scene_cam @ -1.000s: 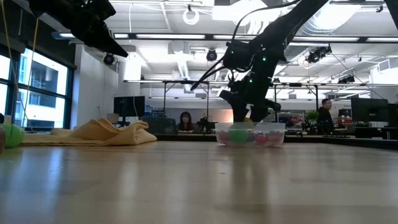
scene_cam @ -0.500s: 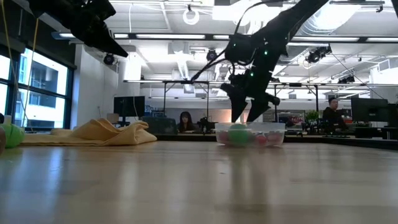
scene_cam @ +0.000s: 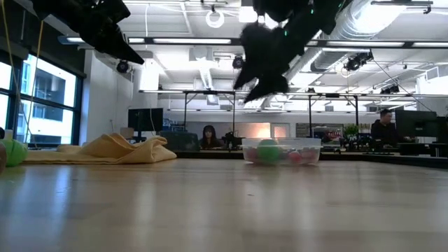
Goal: Pick and placing Produce into tupperware
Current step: Put the brown kiwi into the transparent container
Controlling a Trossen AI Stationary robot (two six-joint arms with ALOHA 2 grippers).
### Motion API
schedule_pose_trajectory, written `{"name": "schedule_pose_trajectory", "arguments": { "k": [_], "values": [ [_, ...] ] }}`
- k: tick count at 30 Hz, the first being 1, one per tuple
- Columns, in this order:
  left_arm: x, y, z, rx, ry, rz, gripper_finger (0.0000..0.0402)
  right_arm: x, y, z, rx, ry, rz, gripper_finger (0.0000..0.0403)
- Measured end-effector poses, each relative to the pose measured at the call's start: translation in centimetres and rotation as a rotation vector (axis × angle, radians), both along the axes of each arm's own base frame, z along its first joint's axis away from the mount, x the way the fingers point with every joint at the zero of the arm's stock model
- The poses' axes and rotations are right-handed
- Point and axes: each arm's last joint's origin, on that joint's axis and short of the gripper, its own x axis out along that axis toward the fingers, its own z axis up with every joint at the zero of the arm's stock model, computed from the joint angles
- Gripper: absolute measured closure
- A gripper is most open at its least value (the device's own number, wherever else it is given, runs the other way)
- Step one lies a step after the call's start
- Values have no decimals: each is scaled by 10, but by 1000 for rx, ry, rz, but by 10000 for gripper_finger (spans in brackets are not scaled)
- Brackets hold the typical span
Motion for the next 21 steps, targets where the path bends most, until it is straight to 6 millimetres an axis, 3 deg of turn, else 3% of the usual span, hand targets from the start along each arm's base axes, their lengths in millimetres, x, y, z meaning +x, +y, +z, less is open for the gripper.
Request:
{"name": "schedule_pose_trajectory", "arguments": {
  "k": [6, 14, 17, 21],
  "values": [
    [0, 0, 0, 0, 0, 0, 399, 20, 78, 0, -221, -148, 438, 141],
    [0, 0, 0, 1, 0, 0, 399, 31, 178, -27, -472, -299, 624, 141],
    [0, 0, 0, 0, 0, 1, 399, 34, 199, -43, -530, -329, 586, 141],
    [0, 0, 0, 0, 0, 0, 399, 41, 210, -59, -528, -374, 528, 141]
  ]
}}
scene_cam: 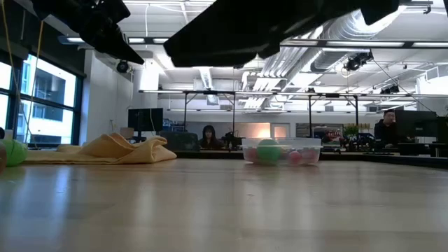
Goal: Pick and placing Produce into tupperware
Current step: Put the brown kiwi into the transparent container
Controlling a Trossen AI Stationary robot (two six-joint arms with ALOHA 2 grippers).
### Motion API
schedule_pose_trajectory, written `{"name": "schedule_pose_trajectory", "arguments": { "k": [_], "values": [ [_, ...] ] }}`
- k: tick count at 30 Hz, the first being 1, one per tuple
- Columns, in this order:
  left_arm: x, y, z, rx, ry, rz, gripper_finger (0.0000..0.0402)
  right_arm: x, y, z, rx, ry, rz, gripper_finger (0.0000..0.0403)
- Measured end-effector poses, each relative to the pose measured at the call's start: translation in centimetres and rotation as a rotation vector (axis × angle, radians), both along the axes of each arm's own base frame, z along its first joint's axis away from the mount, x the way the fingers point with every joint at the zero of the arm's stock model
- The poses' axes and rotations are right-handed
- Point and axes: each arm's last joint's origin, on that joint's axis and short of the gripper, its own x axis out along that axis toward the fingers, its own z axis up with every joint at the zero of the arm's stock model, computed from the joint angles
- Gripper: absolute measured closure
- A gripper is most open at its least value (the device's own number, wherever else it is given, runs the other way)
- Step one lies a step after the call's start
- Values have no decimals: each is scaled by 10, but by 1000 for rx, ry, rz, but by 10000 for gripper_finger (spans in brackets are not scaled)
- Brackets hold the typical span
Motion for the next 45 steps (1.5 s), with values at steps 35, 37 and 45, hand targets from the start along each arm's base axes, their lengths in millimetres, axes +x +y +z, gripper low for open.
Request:
{"name": "schedule_pose_trajectory", "arguments": {
  "k": [35, 37, 45],
  "values": [
    [0, 0, 0, 0, 0, 0, 399, 121, 31, -4, 28, 257, 294, 142],
    [0, 0, 0, -1, 0, 0, 399, 128, 33, -2, 14, 273, 296, 142],
    [0, 0, 0, 0, 0, 0, 399, 140, 37, 3, 30, 280, 330, 142]
  ]
}}
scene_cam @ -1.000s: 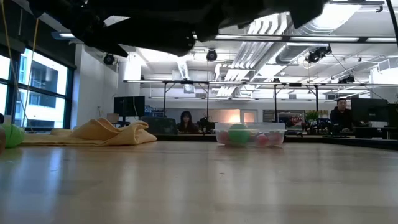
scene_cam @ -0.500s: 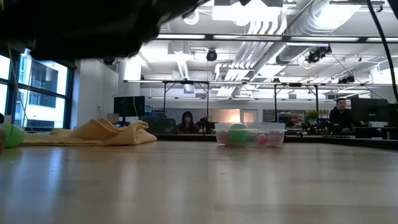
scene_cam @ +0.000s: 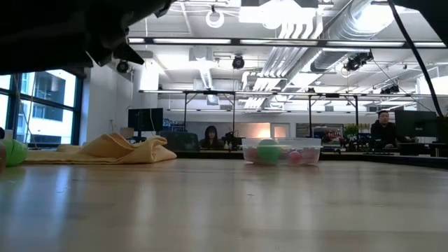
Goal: Pick and placing Produce into tupperware
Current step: Put the brown kiwi into the transparent container
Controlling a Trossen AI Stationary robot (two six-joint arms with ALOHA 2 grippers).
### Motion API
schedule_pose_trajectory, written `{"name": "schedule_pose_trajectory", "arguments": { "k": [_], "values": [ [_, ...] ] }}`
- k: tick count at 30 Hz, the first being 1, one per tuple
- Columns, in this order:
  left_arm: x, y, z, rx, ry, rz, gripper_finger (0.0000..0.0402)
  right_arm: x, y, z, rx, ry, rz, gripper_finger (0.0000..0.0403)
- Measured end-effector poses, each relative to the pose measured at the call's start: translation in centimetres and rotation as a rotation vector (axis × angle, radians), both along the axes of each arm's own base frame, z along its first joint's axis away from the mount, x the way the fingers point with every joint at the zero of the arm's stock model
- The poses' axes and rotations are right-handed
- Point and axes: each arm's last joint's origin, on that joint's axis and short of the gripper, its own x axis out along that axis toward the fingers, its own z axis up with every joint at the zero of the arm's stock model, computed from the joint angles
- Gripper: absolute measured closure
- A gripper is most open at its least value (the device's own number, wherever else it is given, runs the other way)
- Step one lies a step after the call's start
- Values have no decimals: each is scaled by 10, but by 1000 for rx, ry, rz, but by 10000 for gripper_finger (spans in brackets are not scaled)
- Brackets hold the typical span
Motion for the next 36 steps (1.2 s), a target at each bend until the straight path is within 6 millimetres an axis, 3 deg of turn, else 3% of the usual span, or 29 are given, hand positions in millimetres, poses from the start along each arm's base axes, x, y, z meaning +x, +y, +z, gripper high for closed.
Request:
{"name": "schedule_pose_trajectory", "arguments": {
  "k": [7, 15, 26, 36],
  "values": [
    [0, 0, 0, 0, 0, 0, 399, 2, -2, -2, 25, 7, -11, 142],
    [0, 0, 0, -1, 0, 0, 399, 7, 0, -23, 56, 16, -6, 142],
    [0, 0, 0, 1, 2, 3, 399, 8, -1, -23, 52, 10, -27, 141],
    [0, 0, 0, 1, 2, 3, 399, 9, -1, -31, 53, 21, -62, 96]
  ]
}}
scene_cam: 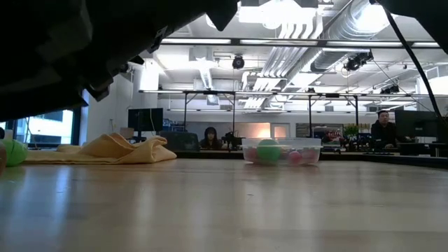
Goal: Pick and placing Produce into tupperware
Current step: Put the brown kiwi into the transparent container
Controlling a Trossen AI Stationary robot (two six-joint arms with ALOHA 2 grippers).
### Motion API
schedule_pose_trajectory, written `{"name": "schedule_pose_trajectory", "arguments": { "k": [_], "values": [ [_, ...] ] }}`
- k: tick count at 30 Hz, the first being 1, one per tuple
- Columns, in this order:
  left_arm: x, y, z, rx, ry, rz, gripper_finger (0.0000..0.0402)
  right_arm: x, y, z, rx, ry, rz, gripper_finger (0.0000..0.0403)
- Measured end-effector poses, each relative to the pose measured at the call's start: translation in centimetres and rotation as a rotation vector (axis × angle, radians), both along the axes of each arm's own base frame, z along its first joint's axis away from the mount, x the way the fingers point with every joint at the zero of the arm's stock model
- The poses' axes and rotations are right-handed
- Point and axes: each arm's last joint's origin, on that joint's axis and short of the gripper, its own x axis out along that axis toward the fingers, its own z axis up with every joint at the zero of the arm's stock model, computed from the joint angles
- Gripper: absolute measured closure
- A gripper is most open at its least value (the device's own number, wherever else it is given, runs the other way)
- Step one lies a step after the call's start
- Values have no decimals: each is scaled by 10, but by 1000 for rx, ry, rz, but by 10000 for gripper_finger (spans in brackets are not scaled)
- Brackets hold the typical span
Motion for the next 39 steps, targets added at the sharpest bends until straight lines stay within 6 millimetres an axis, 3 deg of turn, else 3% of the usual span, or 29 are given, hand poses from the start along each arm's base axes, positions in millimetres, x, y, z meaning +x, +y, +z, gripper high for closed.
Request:
{"name": "schedule_pose_trajectory", "arguments": {
  "k": [15, 23, 39],
  "values": [
    [0, 0, 0, 0, 0, 1, 399, -3, 4, -2, 2, 31, -8, 33],
    [0, 0, 0, 1, 0, 0, 399, -2, 7, -26, 6, 63, -14, 29],
    [0, 0, 0, 1, 1, 3, 399, 1, 8, -23, 6, 20, -21, 29]
  ]
}}
